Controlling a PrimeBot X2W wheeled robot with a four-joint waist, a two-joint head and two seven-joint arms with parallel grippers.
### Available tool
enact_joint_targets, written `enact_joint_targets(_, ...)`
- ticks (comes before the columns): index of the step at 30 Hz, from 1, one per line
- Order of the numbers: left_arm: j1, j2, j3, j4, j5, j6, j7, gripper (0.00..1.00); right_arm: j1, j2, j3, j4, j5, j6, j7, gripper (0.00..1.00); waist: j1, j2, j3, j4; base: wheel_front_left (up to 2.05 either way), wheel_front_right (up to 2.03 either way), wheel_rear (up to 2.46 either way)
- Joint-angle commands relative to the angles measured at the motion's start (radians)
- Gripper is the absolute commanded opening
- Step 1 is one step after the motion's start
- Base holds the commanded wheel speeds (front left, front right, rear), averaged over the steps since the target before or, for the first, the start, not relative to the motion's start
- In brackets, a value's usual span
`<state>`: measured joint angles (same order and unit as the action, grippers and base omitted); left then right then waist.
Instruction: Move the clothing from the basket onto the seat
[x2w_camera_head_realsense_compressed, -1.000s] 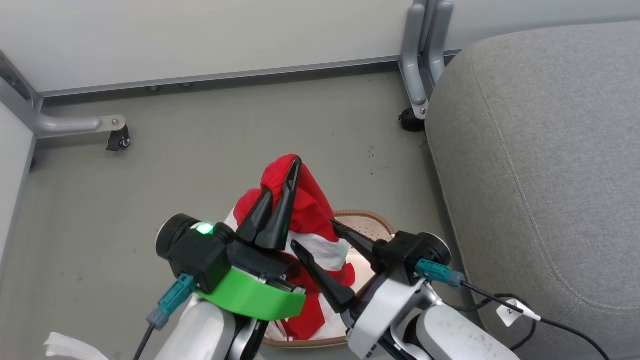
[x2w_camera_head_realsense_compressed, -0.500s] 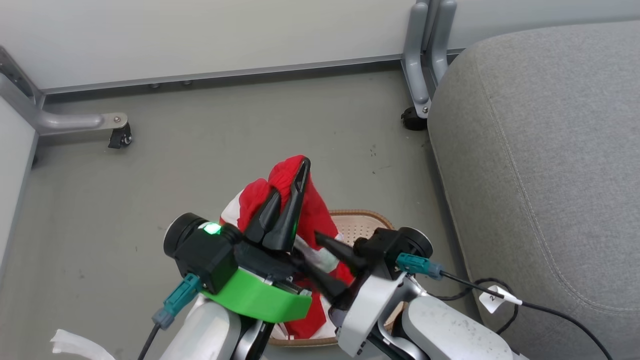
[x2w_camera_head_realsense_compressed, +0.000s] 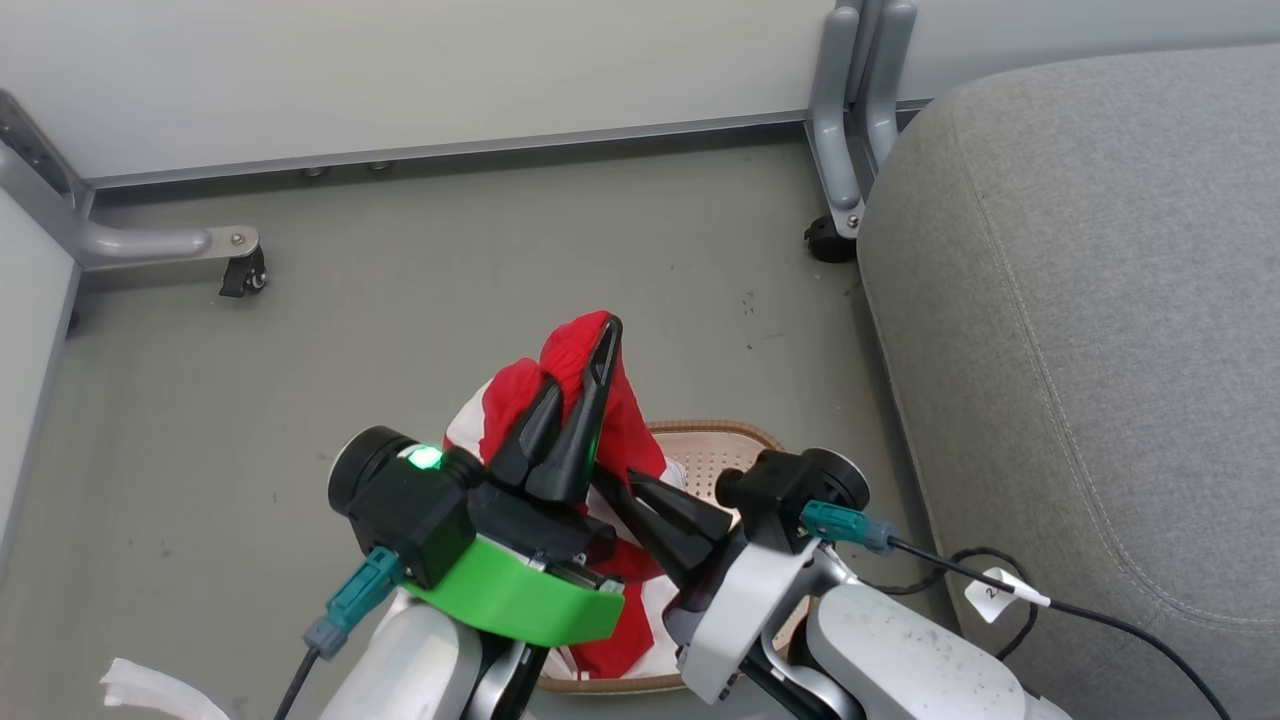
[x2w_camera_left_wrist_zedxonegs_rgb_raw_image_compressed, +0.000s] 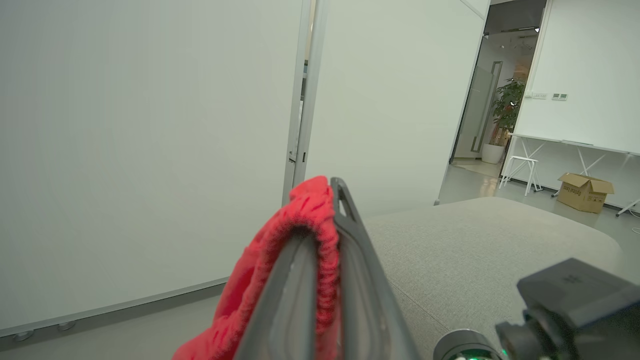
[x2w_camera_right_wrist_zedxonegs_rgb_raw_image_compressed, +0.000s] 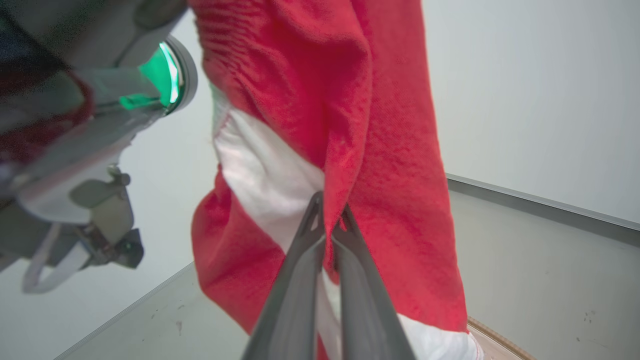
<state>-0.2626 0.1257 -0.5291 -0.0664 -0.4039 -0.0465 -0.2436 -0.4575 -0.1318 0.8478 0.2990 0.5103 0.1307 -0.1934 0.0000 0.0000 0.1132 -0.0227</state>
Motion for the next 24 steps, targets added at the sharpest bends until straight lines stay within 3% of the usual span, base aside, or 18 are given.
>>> enact_joint_targets(1,-0.014,0.007,-0.002,-0.004,-0.003,0.005,-0.001,0.0,-0.015,-0.001,-0.003,0.001,0.004,0.0,-0.01,0.0,0.0,0.0,0.0,0.0,0.0,0.0,0.0)
enact_joint_targets(4,-0.014,0.009,-0.001,-0.001,-0.001,0.01,0.001,0.0,-0.018,-0.003,-0.011,-0.002,-0.003,0.0,-0.024,0.0,0.0,0.0,0.0,0.002,0.0,0.0,0.0)
enact_joint_targets(5,-0.013,0.009,0.001,0.0,0.001,0.013,0.003,0.29,-0.018,-0.004,-0.018,-0.001,-0.006,0.0,-0.029,0.0,0.0,0.0,0.0,0.003,0.0,0.0,0.0)
enact_joint_targets(6,-0.012,0.007,0.004,-0.001,0.004,0.02,0.0,1.0,-0.018,-0.004,-0.025,-0.003,-0.009,0.0,-0.035,0.0,0.0,0.0,0.0,0.003,0.0,0.0,0.0)
enact_joint_targets(16,0.031,0.047,0.004,0.021,0.034,0.057,0.024,1.0,0.005,0.007,-0.15,-0.024,-0.061,0.0,-0.067,0.0,0.0,0.0,-0.01,0.009,0.0,0.0,0.0)
enact_joint_targets(24,0.083,0.096,-0.055,0.059,0.058,0.038,0.099,1.0,0.026,0.007,-0.223,-0.021,-0.075,0.0,-0.073,0.0,0.0,0.0,-0.02,0.013,0.0,0.0,0.0)
